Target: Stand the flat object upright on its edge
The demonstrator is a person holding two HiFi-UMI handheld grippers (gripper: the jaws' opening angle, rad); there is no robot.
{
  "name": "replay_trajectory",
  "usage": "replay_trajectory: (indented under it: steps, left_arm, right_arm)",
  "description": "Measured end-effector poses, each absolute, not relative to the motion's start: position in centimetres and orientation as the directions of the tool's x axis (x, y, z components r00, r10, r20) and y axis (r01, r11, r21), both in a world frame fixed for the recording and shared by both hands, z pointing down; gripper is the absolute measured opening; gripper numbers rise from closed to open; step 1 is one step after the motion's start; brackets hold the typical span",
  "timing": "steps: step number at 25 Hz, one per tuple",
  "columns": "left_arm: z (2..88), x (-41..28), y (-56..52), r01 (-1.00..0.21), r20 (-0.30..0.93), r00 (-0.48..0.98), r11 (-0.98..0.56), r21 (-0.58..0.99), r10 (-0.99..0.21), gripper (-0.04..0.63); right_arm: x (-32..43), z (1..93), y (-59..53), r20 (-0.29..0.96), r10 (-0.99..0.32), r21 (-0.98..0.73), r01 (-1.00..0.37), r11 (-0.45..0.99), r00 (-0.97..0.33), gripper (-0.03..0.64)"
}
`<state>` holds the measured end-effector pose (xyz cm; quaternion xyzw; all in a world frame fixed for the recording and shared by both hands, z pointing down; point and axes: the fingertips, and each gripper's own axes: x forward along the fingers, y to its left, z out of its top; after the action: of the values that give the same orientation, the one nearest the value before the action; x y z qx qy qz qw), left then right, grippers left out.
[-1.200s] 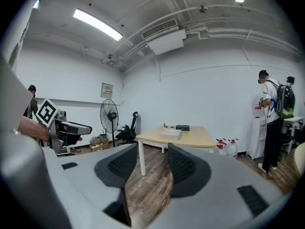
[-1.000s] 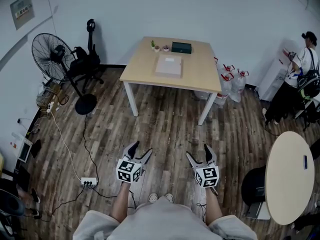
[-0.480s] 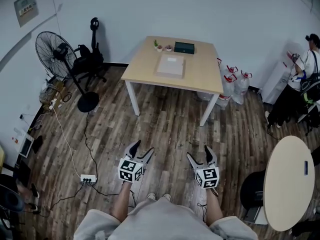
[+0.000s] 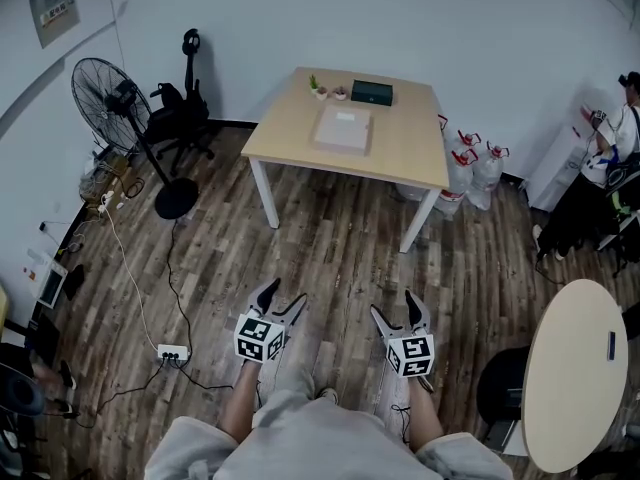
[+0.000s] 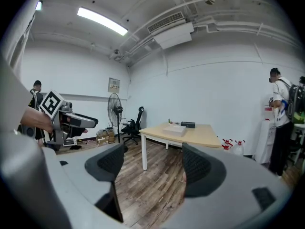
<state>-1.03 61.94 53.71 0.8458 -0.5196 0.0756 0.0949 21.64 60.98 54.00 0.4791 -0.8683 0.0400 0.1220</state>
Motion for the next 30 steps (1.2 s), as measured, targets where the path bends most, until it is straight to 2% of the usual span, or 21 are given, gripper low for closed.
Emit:
replay_trajectory:
  steps: [13,30]
  left_arm:
    - [55.8,-2.6,54.6,-0.897,0.237,0.441,-0.430,0.103,-0.865,0.279]
    - [56.3,-7.0,36.7,-0.867,0.234,0.498,-0.478,0.140,-0.835,0.278]
  right_arm:
    - [20.2,55.9,53.7,0.274,-0.818,0.056,-0.841,0.539,-0.506,0.364]
    - [15.4,55.6,37.3,0.312,-0.838,0.081,-0.867,0.492,-0.447,0.357]
